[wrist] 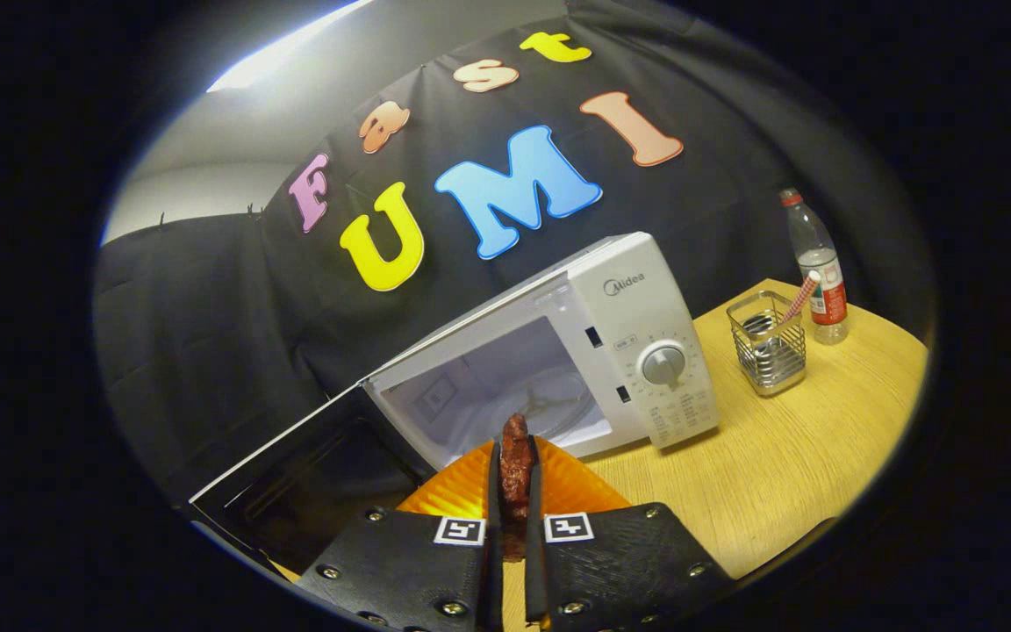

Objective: Open the microwave, put the food inside, and close the microwave door.

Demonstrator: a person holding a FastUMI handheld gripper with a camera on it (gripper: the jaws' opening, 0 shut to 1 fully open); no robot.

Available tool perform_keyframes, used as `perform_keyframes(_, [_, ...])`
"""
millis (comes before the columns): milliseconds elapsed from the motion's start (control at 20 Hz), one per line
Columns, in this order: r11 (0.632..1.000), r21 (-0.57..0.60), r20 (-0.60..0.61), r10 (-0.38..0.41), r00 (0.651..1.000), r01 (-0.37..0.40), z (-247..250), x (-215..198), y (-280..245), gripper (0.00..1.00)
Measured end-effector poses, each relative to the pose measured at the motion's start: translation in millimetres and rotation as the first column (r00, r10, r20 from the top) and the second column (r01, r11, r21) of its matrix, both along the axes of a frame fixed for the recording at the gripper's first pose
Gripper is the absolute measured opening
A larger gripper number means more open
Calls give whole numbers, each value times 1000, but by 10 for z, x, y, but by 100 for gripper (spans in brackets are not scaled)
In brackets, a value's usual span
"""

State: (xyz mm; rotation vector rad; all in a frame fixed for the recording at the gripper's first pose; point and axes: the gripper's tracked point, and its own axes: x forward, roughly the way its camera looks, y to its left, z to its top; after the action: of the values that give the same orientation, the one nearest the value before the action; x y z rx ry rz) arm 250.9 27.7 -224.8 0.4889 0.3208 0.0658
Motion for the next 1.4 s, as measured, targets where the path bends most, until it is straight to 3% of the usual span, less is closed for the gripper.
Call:
perform_keyframes(400, [980, -187, 50, -57, 997, 65, -201, 683, 341, 10])
perform_keyframes(950, [965, -237, 126, -87, 988, 115, -407, 1748, 746, 10])
perform_keyframes(1400, [933, -303, 173, -148, 974, 196, -590, 2266, 671, 11])
